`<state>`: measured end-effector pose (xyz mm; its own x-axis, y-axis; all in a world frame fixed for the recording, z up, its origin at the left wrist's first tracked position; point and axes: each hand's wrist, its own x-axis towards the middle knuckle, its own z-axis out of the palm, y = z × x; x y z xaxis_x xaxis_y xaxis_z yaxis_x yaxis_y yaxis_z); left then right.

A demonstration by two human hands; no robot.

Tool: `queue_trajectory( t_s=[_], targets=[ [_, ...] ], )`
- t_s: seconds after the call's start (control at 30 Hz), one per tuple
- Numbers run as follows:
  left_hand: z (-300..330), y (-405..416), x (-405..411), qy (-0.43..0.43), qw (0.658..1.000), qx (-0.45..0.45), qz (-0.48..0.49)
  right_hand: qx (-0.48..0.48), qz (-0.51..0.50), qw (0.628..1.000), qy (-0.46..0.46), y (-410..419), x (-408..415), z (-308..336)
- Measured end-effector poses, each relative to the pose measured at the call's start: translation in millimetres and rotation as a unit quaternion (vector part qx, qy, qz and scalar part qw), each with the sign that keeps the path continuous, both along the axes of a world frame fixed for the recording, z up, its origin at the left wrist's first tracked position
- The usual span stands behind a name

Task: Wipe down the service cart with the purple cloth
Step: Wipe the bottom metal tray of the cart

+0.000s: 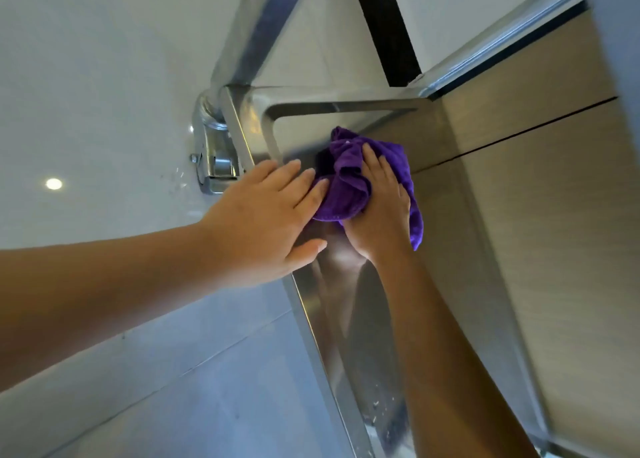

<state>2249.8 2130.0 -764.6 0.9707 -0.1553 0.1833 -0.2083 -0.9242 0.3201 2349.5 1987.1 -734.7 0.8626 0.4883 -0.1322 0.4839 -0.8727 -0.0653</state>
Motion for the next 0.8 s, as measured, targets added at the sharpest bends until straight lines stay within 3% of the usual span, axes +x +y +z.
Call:
queue_trajectory(
  t_s=[0.3, 0.47, 0.7, 0.8],
  targets=[
    [3.2, -12.9, 16.9, 0.044, 0.997, 0.037, 0.043, 0.055, -0.028, 0.997, -0.038, 0.7, 59.3, -5.0],
    [6.5, -15.5, 19.2, 0.123, 0.990, 0.059, 0.029, 0.086, -0.067, 0.992, -0.067, 5.9, 101.3, -13.2],
    [6.4, -13.3, 19.5, 0.138, 0.989, 0.039, 0.038, 0.116, -0.228, 0.961, -0.100, 19.0, 142.2, -19.0],
    [6.6, -9.6, 20.1, 0.155, 0.986, 0.033, 0.044, 0.125, -0.235, 0.961, -0.069, 26.7, 132.4, -21.8]
  ],
)
